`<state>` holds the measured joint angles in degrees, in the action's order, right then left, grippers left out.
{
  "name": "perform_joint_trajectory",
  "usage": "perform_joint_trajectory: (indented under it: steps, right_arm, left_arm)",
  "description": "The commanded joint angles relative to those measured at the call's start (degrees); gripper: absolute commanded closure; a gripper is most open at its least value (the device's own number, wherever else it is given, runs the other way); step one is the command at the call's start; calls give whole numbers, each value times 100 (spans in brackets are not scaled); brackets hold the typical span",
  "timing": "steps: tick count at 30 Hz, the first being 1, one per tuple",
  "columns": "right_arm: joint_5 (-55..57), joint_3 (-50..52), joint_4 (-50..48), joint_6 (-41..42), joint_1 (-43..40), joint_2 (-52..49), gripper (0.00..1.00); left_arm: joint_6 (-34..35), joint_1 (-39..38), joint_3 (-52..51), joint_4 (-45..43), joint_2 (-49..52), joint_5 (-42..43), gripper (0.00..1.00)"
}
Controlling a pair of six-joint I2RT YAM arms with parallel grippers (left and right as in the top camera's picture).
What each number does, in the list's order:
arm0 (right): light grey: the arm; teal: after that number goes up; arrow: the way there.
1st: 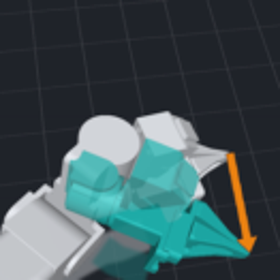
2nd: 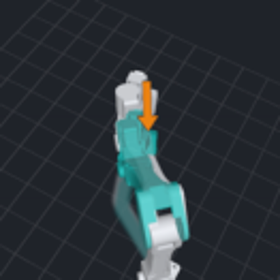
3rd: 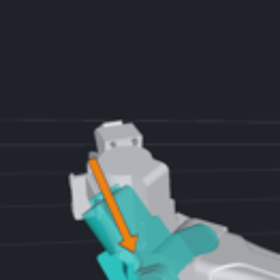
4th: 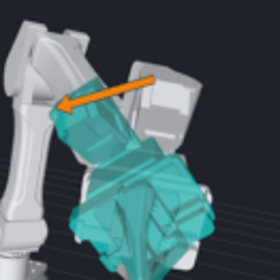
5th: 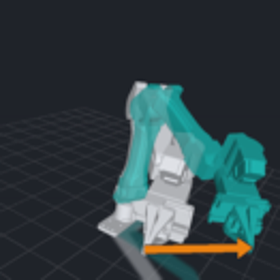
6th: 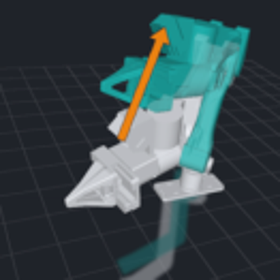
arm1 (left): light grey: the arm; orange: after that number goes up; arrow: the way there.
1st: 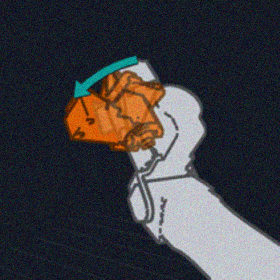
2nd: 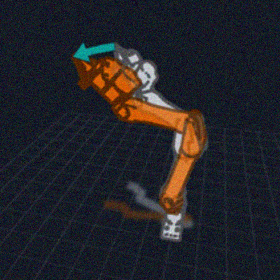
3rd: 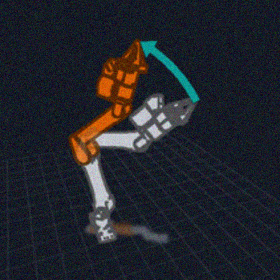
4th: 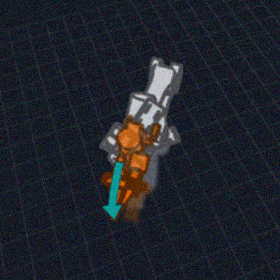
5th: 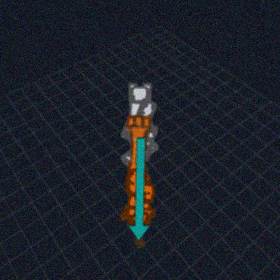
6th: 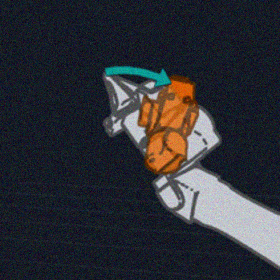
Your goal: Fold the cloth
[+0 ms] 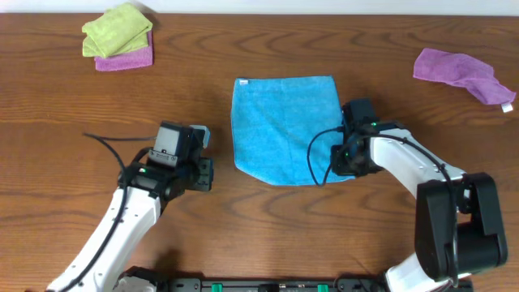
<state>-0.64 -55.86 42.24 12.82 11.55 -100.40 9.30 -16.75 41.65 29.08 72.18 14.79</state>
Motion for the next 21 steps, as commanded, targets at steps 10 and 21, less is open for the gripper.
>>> perform_joint_trajectory:
  steps: [10, 21]
  right_arm:
    - [380, -557, 866, -269, -70, 2251, 18]
    - [-13, -498, 1412, -374, -675, 2918, 16]
  left_arm:
    - [841, 13, -289, -1309, 981, 1058, 84]
    - [855, 13, -293, -1888, 1773, 1626, 81]
